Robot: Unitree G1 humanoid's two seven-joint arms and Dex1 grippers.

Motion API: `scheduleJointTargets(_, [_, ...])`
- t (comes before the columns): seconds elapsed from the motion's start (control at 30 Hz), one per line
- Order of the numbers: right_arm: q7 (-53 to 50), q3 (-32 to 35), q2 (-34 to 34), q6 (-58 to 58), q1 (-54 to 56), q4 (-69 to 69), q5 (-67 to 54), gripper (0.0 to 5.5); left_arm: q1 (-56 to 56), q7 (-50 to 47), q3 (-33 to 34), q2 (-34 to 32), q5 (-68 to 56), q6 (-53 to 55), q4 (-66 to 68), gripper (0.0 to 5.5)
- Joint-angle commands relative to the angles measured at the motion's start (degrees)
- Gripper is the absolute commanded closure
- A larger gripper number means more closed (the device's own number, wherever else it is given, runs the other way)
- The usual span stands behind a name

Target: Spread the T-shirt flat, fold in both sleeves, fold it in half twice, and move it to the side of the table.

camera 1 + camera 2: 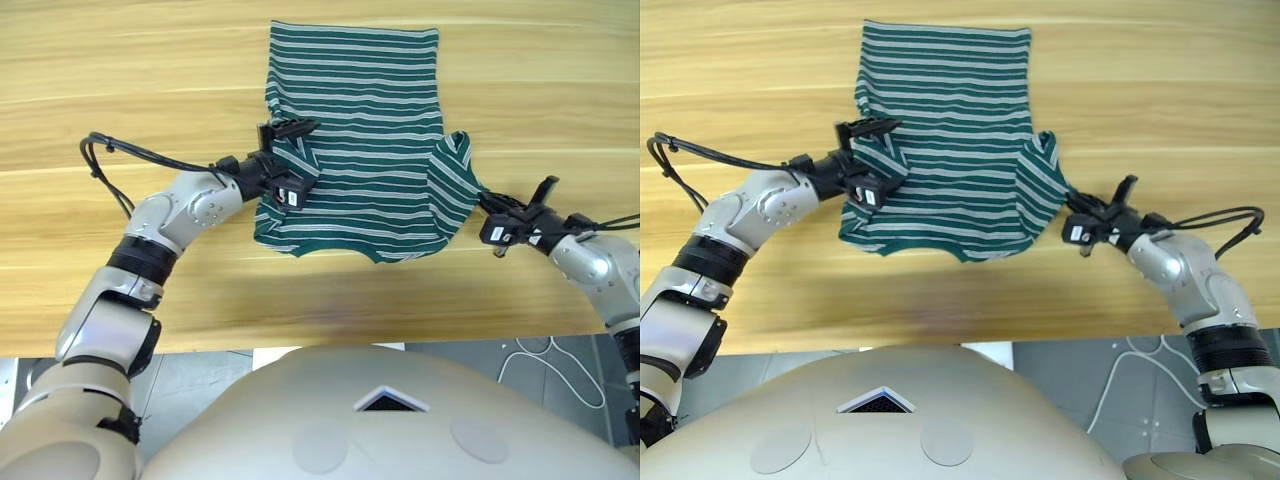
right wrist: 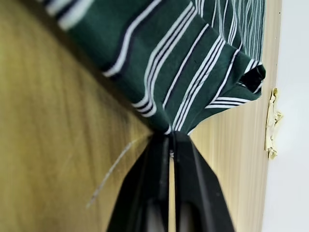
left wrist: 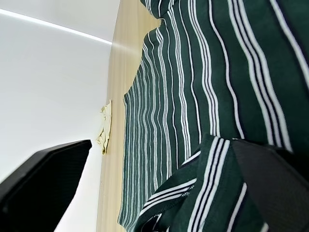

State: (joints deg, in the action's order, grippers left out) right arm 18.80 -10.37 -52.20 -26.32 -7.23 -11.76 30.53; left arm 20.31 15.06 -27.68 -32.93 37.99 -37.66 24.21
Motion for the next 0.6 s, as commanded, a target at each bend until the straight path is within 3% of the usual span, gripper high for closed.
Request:
scheduleJointTargets(0.03, [1.32, -2.01, 1.01, 0.69, -0.07, -1.85, 1.39, 5.48, 0.15, 0.08, -0.31, -0.46, 1.10, 0.10, 0.65, 0.10])
scheduleJointTargets(0.4, [-0.18, 6.13, -0.30, -5.91, -6.10, 11.56, -7.94, 5.48, 0.03, -0.29, -0.32, -0.05, 0.61, -0.34, 0.78, 0.10])
scheduleJointTargets(0.6, [1.15, 5.58, 1.15, -6.57, -4.48, 13.71, -6.72, 5.48, -0.33, -0.46, -0.35, 0.01, 0.69, -0.22, 0.84, 0.10])
